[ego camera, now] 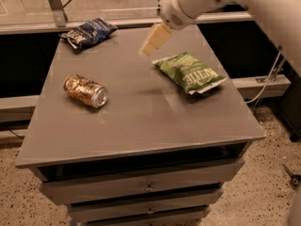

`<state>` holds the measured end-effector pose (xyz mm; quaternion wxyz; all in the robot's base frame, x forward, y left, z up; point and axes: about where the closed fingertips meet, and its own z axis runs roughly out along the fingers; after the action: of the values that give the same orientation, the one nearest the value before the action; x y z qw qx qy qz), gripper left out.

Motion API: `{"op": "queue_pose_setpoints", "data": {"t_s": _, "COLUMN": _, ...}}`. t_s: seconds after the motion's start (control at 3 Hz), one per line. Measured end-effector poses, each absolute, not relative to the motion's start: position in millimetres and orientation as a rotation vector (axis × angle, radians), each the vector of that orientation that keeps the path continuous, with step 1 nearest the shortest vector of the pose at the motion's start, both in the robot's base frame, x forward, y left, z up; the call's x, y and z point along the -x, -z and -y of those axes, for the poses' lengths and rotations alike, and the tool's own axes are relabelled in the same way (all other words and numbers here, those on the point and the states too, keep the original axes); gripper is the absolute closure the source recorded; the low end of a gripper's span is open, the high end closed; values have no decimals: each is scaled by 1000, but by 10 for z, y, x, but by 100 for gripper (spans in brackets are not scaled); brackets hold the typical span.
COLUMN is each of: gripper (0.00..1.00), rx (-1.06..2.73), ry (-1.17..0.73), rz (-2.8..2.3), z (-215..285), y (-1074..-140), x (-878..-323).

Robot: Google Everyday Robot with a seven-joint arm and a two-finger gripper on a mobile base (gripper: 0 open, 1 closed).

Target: Pick blue chip bag

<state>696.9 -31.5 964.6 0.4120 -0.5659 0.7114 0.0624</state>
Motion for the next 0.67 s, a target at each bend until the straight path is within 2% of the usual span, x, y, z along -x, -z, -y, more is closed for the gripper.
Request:
{"op": "queue_pose_setpoints", "data": {"t_s": 0.33, "gripper": 0, "rx": 1248, "ry": -215, "rz": -1801, "z": -270, "y": -9490, "x": -7771}}
{"op": "queue_pose_setpoints", "data": {"t_s": 0.67, "gripper": 0, "rx": 1164, "ry": -219, "rz": -1855, "z": -616, "y": -9336, "x": -8134}}
